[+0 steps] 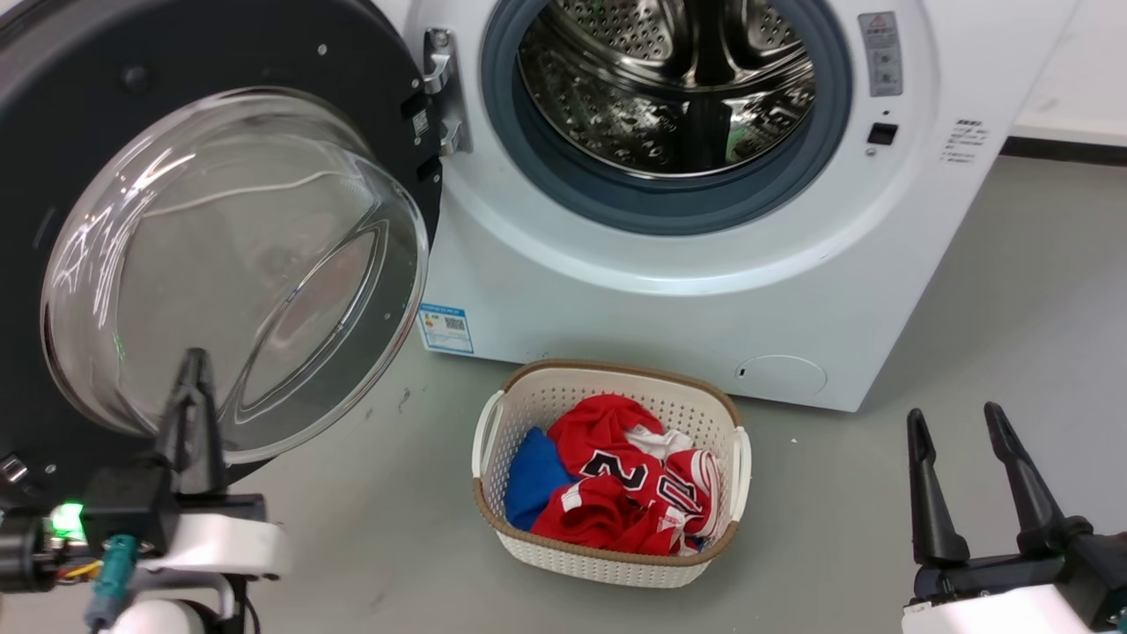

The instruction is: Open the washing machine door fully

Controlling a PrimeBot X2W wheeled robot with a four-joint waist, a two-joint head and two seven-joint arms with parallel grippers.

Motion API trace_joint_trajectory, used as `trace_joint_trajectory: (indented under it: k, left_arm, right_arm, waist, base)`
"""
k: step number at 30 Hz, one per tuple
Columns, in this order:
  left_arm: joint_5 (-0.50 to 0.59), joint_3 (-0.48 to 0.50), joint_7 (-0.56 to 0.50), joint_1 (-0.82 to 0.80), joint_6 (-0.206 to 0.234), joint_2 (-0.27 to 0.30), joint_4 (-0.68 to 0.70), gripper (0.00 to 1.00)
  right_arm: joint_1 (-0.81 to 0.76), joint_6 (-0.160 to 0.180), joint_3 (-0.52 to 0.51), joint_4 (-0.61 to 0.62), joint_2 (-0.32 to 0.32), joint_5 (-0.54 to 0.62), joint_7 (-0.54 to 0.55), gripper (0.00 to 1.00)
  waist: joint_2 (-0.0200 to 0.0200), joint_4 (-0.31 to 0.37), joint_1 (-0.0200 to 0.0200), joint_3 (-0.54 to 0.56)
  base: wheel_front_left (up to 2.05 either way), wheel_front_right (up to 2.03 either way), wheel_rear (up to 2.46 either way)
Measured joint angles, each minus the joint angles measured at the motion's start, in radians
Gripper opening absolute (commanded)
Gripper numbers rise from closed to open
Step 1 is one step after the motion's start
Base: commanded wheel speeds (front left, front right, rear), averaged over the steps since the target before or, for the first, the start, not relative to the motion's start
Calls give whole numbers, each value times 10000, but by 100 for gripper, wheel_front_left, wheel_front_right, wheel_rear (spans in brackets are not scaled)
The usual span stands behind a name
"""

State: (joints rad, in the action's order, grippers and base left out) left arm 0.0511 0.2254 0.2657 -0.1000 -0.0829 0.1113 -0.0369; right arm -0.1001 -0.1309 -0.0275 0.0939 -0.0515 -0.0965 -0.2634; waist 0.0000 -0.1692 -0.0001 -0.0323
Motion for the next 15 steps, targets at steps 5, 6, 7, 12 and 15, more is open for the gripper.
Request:
trace_joint_trajectory:
  k: [5, 6, 7, 12, 15]
  left_arm:
    - [-159, -788, 2, 510, -142, -205, 307, 0]
    - [-198, -934, 2, 592, -144, -232, 359, 0]
    - [-205, -1083, 2, 655, -144, -270, 385, 0]
    - [-397, -1718, 2, 1074, -140, -441, 385, 0]
    - [-562, -2184, 0, 1416, -104, -531, 111, 0]
  right_arm:
    - [-112, 0, 44, 207, 0, -8, 0, 100]
    - [-144, -2, 59, 228, 2, -8, 2, 100]
    - [-187, 0, 58, 255, 2, -6, 2, 100]
    - [-259, 0, 25, 324, 0, 2, 0, 100]
    - [-346, 0, 12, 322, 0, 2, 0, 100]
  waist:
    - [0, 294, 0, 251]
    - [0, 371, 0, 278]
    - [0, 448, 0, 305]
    - [0, 801, 0, 401]
    - [0, 1101, 0, 458]
  base:
    - [0, 0, 0]
    - [0, 0, 0]
    - [0, 0, 0]
    - [0, 0, 0]
    - [0, 0, 0]
